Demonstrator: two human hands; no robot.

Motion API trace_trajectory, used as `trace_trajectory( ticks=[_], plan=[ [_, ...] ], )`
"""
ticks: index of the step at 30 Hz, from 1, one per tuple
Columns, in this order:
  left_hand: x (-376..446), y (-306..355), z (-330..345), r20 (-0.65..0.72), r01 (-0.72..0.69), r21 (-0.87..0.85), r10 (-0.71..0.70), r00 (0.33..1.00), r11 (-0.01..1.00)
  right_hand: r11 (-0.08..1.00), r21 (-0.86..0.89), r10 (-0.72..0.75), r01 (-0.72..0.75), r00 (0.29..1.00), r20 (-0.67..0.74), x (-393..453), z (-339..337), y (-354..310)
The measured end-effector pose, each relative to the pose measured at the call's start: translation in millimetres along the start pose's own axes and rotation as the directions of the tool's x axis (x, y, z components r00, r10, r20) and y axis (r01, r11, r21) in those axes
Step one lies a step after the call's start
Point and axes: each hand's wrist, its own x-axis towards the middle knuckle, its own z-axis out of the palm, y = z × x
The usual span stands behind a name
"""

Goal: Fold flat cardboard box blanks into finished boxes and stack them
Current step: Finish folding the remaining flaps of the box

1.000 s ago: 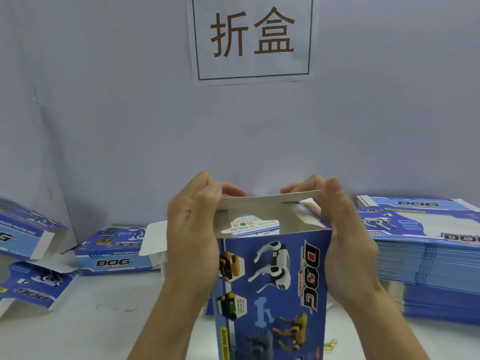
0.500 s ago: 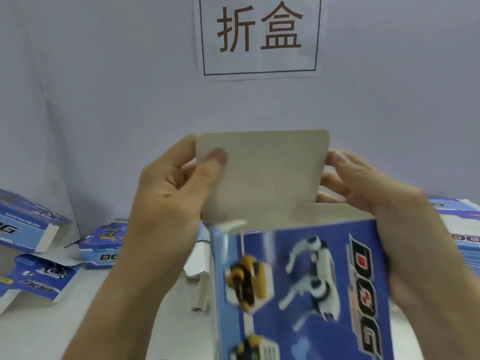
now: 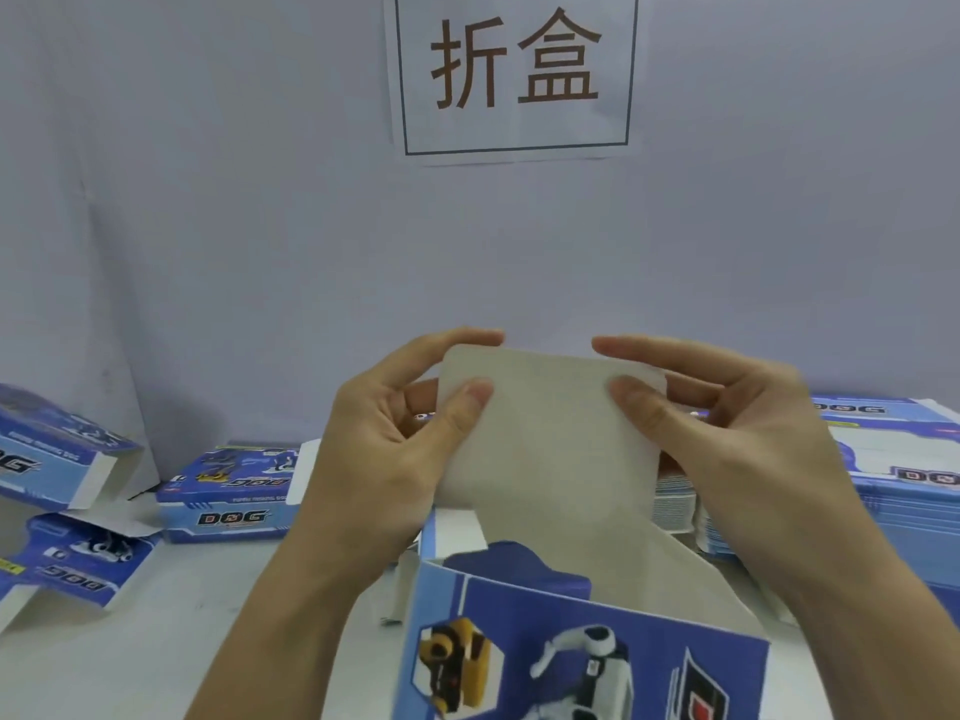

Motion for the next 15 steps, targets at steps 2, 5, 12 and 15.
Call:
trace_trajectory(
  ticks=[2,5,12,15],
  plan=[
    [0,0,-1,-0.012,-0.019,0.014,0.019,1.000,1.000,1.000,0.025,0.007,-0.008,1.000,0.028,-1,0,0],
    [-1,0,-1,-0.037,-0.063,0.056,0.065,0.997,0.996,1.000,0.022,-0.007,0.007,1.000,0.017,0,2,-1],
    [1,-5,-5,-0.001,-0.109,0.085,0.109,0.994,0.990,0.993,-0.113,-0.054,0.043,0.994,-0.097,1,11,6],
    [5,-9,-6,0.222,0.228,-0.180,-0.186,0.957,0.957,0.996,-0.086,-0.028,0.002,0.953,-0.303,3,4,9]
  ],
)
